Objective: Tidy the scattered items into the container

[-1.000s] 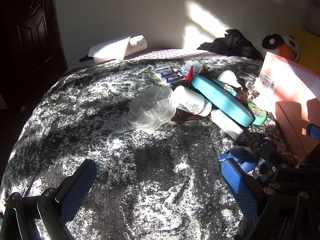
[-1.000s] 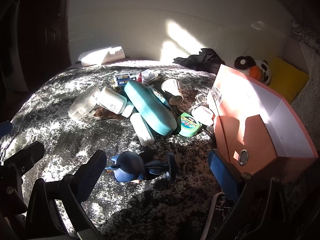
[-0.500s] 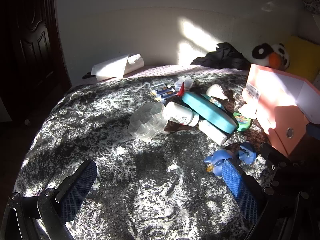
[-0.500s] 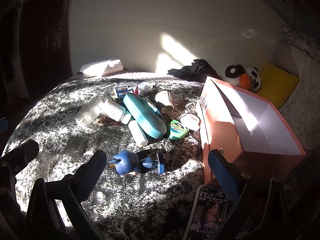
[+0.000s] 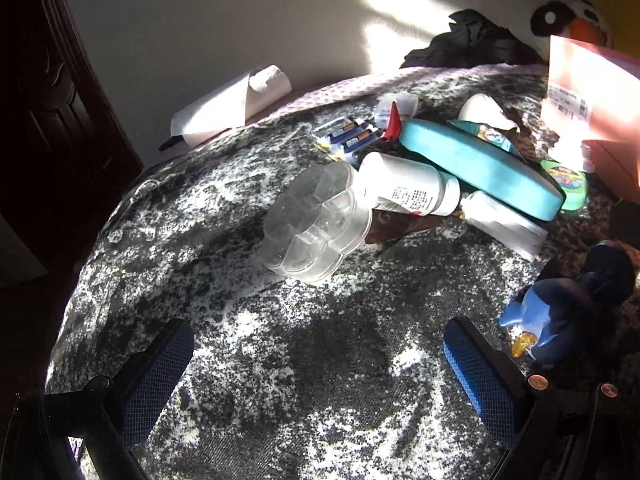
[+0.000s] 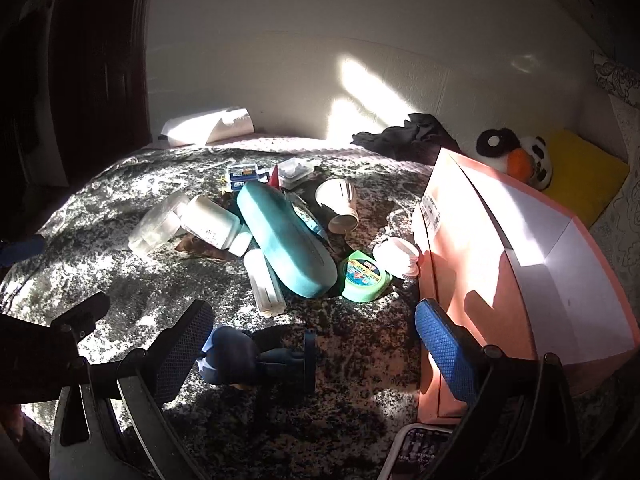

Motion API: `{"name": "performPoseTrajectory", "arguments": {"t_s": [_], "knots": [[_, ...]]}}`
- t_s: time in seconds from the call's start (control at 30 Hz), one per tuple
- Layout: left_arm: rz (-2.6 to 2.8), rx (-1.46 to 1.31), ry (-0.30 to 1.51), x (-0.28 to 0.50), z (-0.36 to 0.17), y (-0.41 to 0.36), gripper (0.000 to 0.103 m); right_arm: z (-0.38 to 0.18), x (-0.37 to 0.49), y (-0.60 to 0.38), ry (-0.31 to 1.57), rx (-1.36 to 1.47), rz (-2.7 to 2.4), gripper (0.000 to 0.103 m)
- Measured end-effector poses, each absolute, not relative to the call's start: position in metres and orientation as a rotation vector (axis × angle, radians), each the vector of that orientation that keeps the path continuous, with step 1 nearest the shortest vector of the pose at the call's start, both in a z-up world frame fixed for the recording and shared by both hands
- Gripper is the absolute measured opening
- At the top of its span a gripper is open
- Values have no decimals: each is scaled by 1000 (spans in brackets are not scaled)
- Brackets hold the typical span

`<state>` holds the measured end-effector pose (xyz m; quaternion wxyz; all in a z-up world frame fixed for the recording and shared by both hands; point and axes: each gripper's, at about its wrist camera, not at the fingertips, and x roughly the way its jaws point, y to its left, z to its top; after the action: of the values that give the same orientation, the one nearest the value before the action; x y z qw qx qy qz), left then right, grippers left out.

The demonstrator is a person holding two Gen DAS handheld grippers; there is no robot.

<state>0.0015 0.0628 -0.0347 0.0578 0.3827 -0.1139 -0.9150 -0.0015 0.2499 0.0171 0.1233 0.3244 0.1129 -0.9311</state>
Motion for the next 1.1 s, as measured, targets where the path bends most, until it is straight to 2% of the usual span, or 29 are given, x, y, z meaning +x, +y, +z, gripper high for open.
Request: {"name": "performPoseTrajectory", "arguments": {"t_s": [0.1,0.13,0.27,0.37,0.43,0.5,0.73,0.77,0.8,0.87,0.97,1.1], "knots": [[-2762,1211,-349,-28,-52,64,103,7,-28,240,406,980,-2719,99],[-2755,1229,-349,-38,-57,66,102,2,-38,237,413,1001,-2707,95],[-2746,1302,-346,-71,-74,70,89,-15,-75,222,449,1075,-2669,81],[-2745,1300,-368,-89,-79,72,87,-29,-98,212,494,1128,-2635,80],[-2750,1277,-372,-98,-78,67,81,-38,-109,207,509,1152,-2615,80],[-2754,1251,-372,-108,-75,60,61,-45,-119,201,527,1159,-2605,80],[-2837,1213,-228,-129,-64,33,53,-48,-140,195,485,1151,-2578,80],[-2840,1202,-195,-128,-61,27,48,-48,-142,196,457,1164,-2565,77],[-2838,1193,-156,-127,-57,20,44,-47,-145,199,411,1180,-2550,67],[-2829,1183,-53,-123,-50,3,30,-42,-145,201,380,1170,-2569,52],[-2812,1184,124,-116,-43,-23,19,-44,-146,203,400,1186,-2581,39],[-2800,1221,200,-114,-48,-35,17,-49,-148,206,434,1218,-2590,35]]}}
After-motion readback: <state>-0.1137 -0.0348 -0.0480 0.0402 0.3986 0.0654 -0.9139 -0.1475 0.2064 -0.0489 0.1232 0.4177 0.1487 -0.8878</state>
